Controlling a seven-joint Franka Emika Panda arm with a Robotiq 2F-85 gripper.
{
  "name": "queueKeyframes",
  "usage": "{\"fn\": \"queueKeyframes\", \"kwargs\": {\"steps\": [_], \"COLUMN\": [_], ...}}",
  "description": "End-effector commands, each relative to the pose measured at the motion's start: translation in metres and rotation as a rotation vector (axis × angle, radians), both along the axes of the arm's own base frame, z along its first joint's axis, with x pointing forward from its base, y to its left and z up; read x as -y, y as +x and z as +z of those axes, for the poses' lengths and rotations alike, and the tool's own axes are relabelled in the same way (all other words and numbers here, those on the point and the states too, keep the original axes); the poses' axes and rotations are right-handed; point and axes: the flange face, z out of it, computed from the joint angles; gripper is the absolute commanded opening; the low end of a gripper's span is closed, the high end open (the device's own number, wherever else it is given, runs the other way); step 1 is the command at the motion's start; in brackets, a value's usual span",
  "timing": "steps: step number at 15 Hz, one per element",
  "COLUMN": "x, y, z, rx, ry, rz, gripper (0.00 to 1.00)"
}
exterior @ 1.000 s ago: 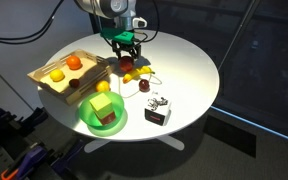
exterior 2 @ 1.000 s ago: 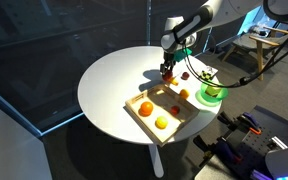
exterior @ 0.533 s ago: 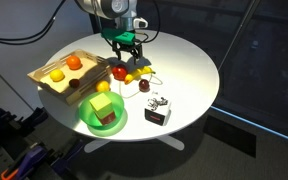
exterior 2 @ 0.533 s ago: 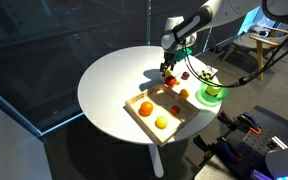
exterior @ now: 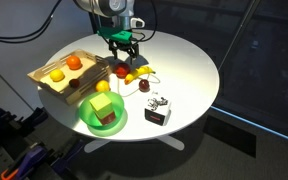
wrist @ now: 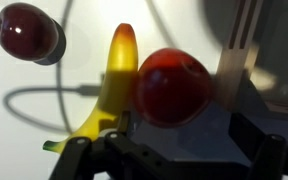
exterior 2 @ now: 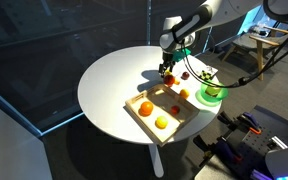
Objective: Remove the apple from the crate and put it on the table
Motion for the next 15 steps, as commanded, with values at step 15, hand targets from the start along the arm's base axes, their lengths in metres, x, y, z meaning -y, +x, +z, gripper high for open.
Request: {"fn": "queueKeyframes", "kwargs": {"steps": [15], "x": [-0.064], "y": [-0.05], "z": [0.062], "rx": [-0.033], "ry": [0.017], "rz": [0.032], "gripper": [1.0]}}
